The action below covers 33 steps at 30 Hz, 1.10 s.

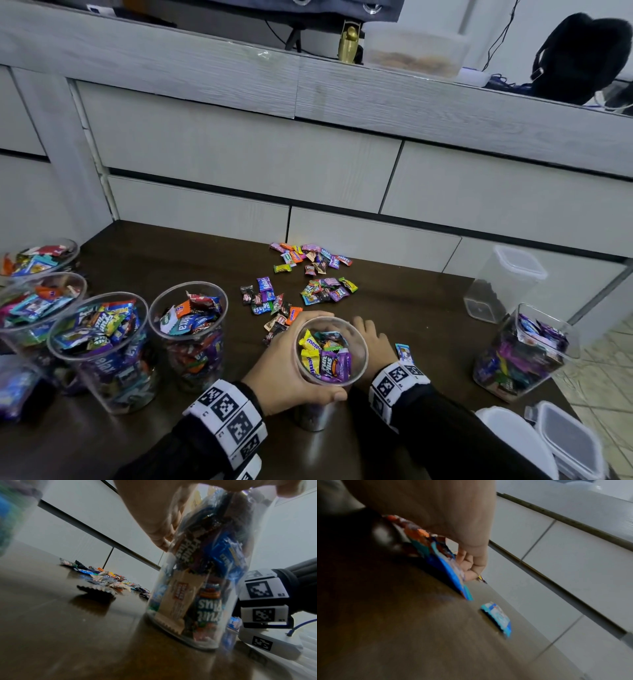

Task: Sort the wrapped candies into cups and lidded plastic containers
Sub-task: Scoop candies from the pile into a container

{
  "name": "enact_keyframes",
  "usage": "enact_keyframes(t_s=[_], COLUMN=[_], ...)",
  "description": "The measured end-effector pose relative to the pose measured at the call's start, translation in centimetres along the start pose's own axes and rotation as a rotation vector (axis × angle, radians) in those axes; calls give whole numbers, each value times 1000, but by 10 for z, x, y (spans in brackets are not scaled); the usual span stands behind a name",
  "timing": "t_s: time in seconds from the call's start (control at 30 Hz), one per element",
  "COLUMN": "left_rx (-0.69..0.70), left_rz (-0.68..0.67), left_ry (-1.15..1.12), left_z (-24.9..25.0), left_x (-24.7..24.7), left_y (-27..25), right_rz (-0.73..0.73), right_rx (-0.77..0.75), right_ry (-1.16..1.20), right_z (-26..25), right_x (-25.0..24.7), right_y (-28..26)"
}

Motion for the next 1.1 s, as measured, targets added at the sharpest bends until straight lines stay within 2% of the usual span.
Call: enact_keyframes(t_s=[0.03, 0.13, 0.2, 0.3, 0.5, 0.6, 0.67, 0.8, 0.93, 1.0, 1.1], left_rx=[-3, 3, 5, 5, 12, -6, -7, -24, -52, -58, -60], left_rz=[-1, 6, 11, 17, 17, 8, 6, 5, -6, 1, -3], left_ry=[7, 26, 33, 35, 37, 20, 2, -5, 1, -14, -30], left_z=[0, 1, 1, 0, 3, 3, 3, 3, 1, 1, 1], left_x=[0, -1, -1, -2, -1, 0, 0, 1, 0, 0, 3], left_y=[0, -1, -1, -1, -1, -1, -2, -3, -2, -3, -4], right_rz=[4, -64, -120, -121, -214, -200, -73, 354, 708, 825, 836], right_rx=[-22, -39, -74, -40, -125, -10, 25, 120, 112, 47, -84], right_ry=[3, 259, 313, 417, 425, 358, 338, 718, 894, 966, 1063], right_z=[-5, -14, -20, -17, -25, -5, 13, 56, 73, 62, 29], right_x=[-1, 1, 4, 2, 0, -2, -17, -64, -125, -154, -175], right_y=[-2, -7, -12, -18, -12, -3, -1, -20, -53, -71, -87])
Point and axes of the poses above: each hand's wrist, its own y-axis towards the middle knuckle, its own x-axis out of the palm, z = x × y, the point moved 9 cm from there along y, towards the middle knuckle, and after that the axes turned 14 degrees about -y, right-handed, at the moved point
